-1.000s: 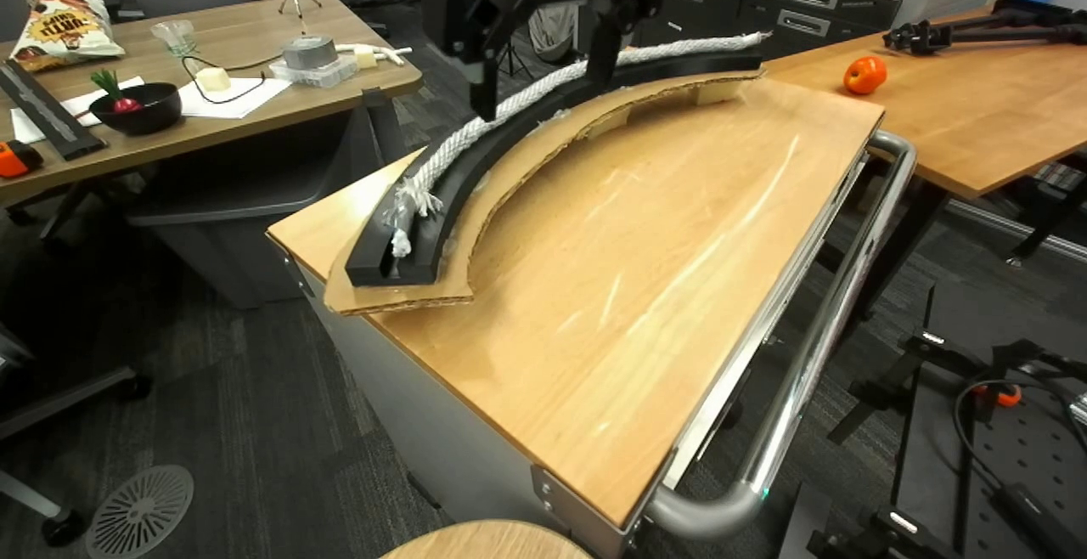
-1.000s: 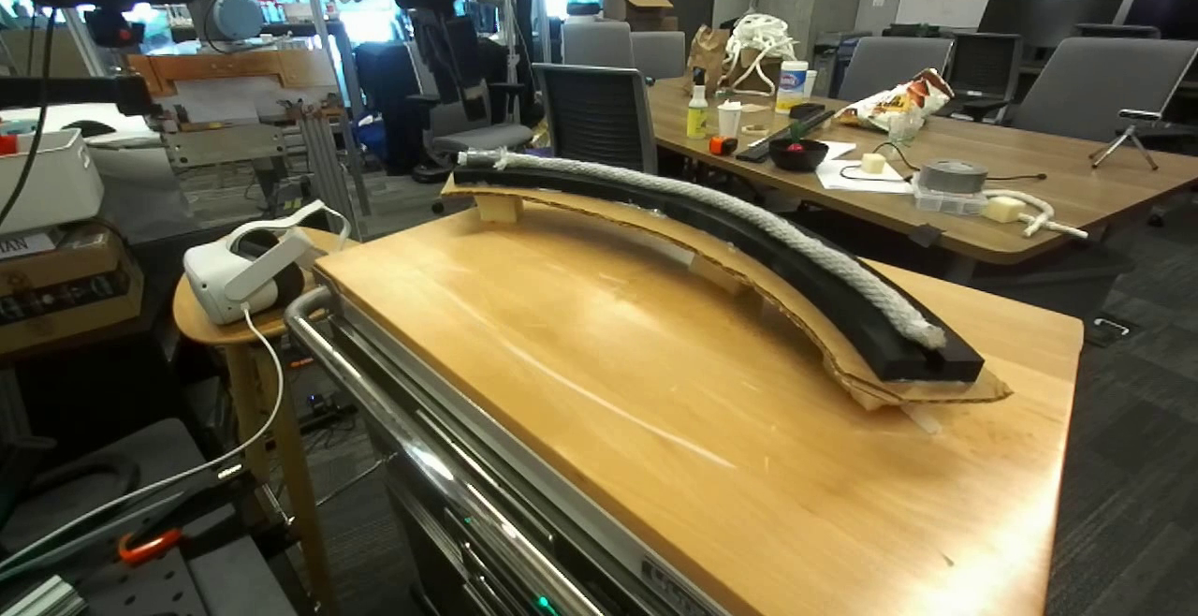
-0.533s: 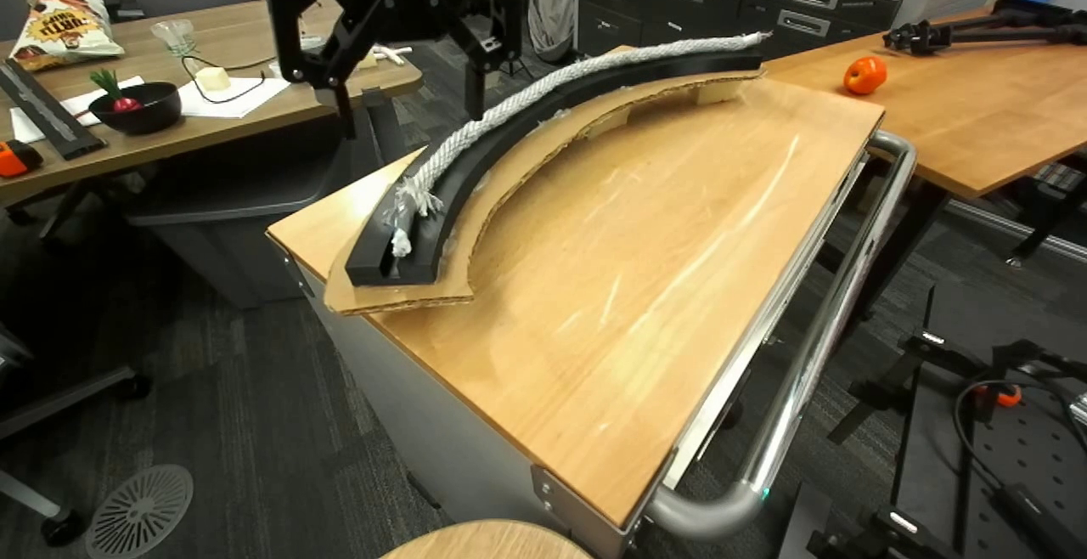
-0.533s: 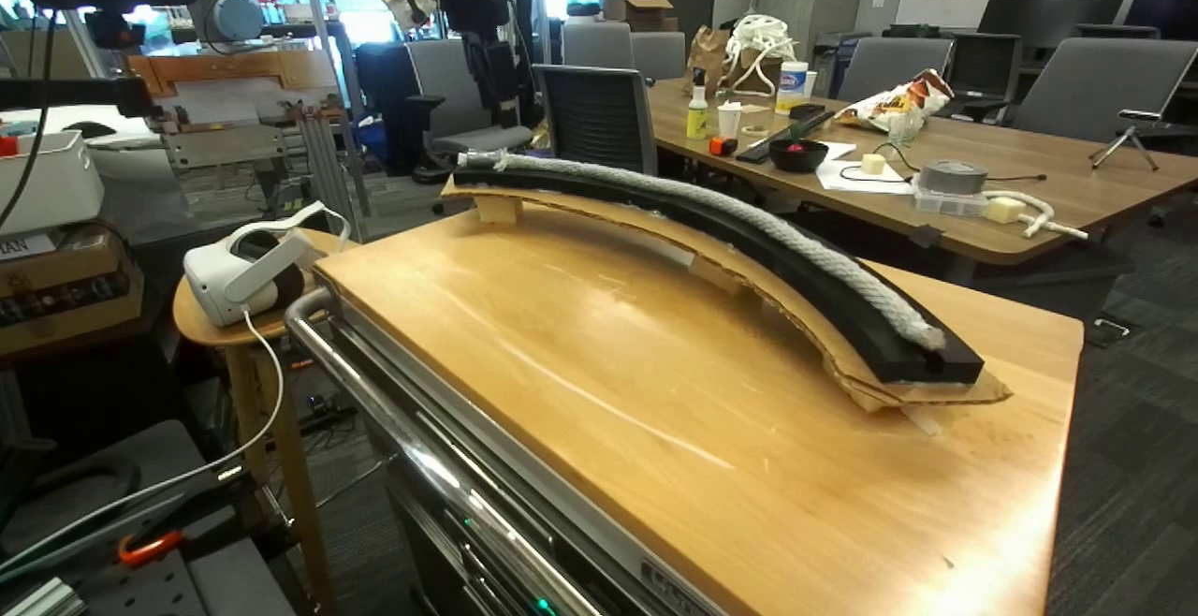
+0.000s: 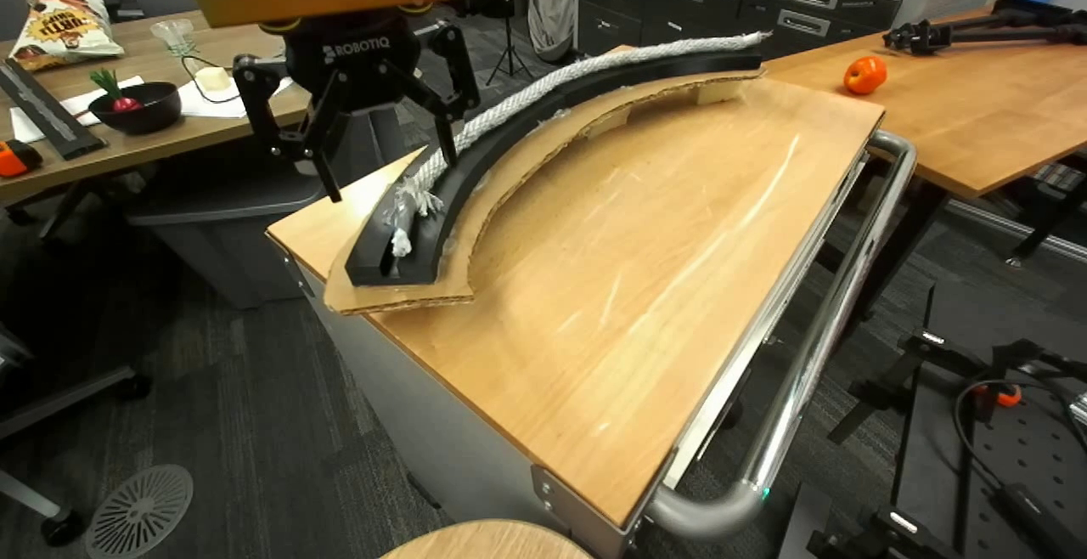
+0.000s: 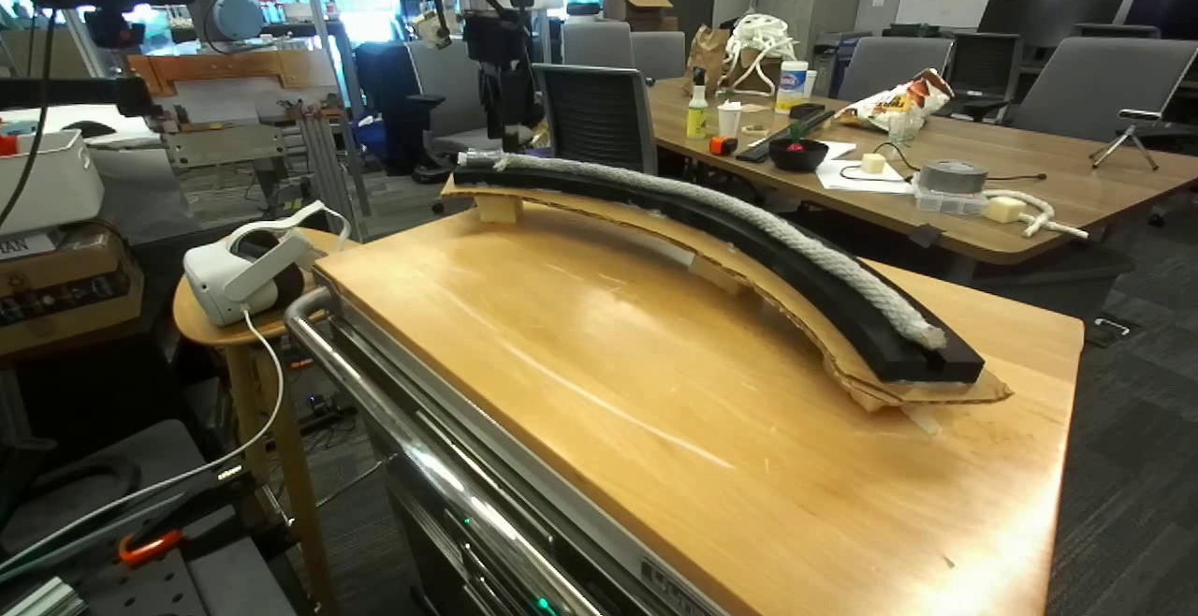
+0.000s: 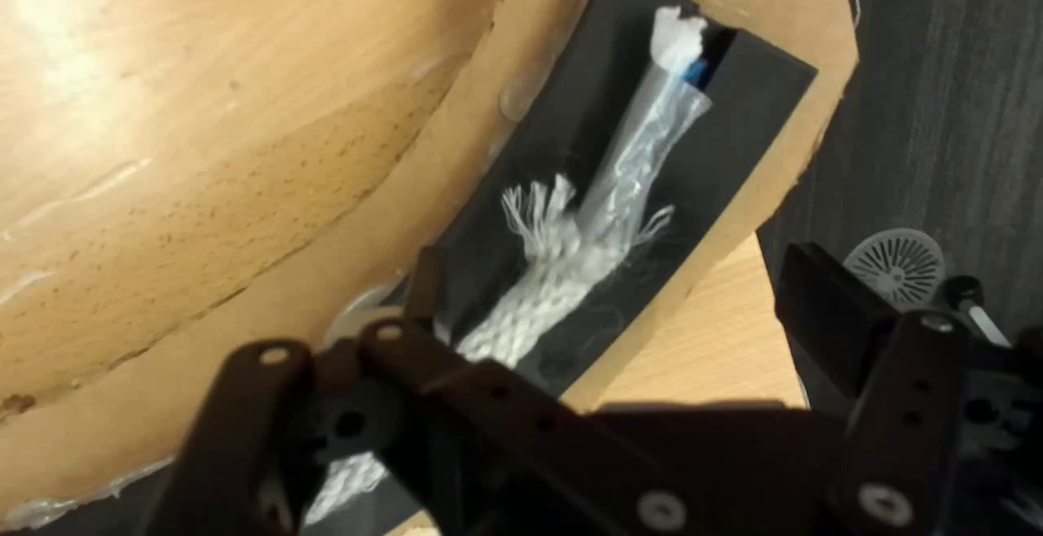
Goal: Take the white rope off the black metallic rail
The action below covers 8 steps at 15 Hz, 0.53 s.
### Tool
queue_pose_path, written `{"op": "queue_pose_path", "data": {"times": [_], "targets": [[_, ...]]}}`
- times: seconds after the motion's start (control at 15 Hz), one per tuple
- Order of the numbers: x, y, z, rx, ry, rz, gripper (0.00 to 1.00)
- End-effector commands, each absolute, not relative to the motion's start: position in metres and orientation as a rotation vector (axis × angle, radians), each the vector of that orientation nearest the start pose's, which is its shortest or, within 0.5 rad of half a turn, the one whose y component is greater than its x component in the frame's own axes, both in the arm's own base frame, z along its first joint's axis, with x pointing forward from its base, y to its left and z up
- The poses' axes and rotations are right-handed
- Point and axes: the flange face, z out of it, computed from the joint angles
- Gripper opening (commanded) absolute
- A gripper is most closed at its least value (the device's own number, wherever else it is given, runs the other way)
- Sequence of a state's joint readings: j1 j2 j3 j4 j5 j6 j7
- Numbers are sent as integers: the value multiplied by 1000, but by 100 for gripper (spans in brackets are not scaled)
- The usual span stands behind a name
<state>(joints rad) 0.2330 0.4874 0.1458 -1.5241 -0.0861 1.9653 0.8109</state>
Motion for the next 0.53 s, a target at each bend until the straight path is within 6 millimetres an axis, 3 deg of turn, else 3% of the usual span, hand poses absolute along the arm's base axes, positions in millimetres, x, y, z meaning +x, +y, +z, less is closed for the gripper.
{"op": "queue_pose_path", "data": {"times": [0.0,0.47], "targets": [[661,246,374,-3132,651,175,83],[675,247,373,-3125,683,264,27]]}}
